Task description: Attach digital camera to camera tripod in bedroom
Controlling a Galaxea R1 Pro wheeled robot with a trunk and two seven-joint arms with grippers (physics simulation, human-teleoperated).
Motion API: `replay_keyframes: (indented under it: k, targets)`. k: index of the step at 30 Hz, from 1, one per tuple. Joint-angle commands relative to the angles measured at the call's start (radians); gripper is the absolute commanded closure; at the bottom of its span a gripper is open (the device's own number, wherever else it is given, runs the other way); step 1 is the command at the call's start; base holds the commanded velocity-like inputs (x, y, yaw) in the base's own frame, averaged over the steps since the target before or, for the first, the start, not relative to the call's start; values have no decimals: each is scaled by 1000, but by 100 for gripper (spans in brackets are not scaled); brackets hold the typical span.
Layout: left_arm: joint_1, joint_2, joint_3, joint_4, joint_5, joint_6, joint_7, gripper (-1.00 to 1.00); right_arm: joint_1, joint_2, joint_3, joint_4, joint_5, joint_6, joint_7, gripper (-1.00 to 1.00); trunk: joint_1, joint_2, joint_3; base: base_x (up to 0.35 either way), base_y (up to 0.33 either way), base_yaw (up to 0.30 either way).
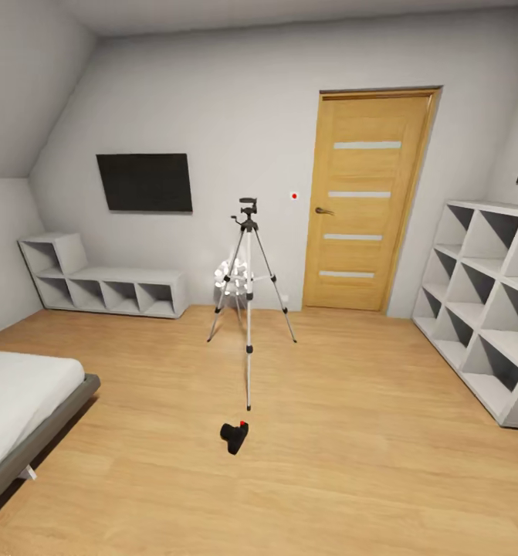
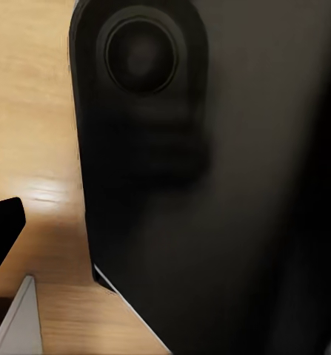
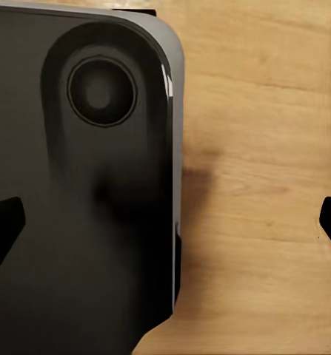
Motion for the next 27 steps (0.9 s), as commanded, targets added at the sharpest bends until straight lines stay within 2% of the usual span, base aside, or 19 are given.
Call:
replay_keyframes:
  k: [1,14,27]
  targets:
    - [0,0,0,-2,1,7,0,-100,1,0,0,-2,0,-1,1,-100,0,0,-2,278,-174,199]
    - [0,0,0,-2,1,9,2,-100,1,0,-1,-2,0,-3,1,-100,0,0,-14,304,-131,194]
    - [0,0,0,-2,1,9,2,-100,1,0,-1,-2,0,-3,1,-100,0,0,-21,293,-214,263]
